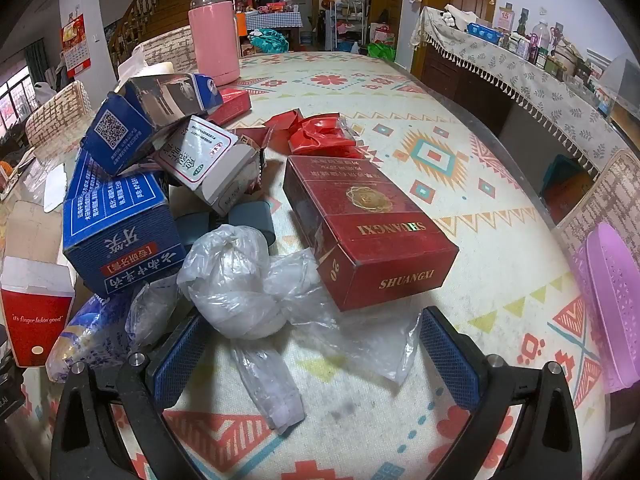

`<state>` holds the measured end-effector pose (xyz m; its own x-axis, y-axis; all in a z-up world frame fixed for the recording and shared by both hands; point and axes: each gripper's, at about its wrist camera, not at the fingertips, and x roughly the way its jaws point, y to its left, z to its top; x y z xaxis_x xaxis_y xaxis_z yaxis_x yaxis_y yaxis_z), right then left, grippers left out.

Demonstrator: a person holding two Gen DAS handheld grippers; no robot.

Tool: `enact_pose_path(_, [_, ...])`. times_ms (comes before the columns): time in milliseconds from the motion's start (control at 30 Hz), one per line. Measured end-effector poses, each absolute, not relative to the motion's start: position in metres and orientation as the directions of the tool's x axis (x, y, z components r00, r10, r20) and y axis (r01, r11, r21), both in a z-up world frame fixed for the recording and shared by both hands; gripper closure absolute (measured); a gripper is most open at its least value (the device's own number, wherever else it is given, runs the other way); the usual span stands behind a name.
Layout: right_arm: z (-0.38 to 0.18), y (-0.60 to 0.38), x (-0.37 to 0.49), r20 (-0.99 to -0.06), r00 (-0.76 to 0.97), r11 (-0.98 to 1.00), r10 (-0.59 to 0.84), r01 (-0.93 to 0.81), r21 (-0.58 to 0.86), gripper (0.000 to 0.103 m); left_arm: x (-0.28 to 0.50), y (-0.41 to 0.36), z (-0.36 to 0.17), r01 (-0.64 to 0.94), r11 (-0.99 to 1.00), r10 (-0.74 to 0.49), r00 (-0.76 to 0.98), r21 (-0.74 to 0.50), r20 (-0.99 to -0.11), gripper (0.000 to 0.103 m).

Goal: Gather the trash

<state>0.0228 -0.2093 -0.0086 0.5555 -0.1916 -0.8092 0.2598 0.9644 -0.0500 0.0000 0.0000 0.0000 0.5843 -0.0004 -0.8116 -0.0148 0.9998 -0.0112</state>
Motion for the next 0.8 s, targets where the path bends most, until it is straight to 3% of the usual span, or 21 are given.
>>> enact_pose_path(333, [-0.009,-0.207,0.024,-0.811,0.552,0.964,-0.196,0.259,-0.057,0.0,0.003,0.002,0.0,0.026,1.0,-0.024,0.561,-0.012,-0.828,0.0])
enact_pose_path(667, [-0.009,-0.213,0.018,-0.859,0.499,0.988,-0.116,0.146,-0.048,0.0,-0.008,0.0,0.0,0.017,1.0,-0.017,0.572,-0.008,-0.82,0.0])
enact_pose_path(800, [0.0,-0.224,0.002,-0.869,0.494,0.991,-0.029,0.127,0.039,0.001,-0.009,0.001,0.0,0.019,1.0,-0.019,0.565,-0.01,-0.825,0.0])
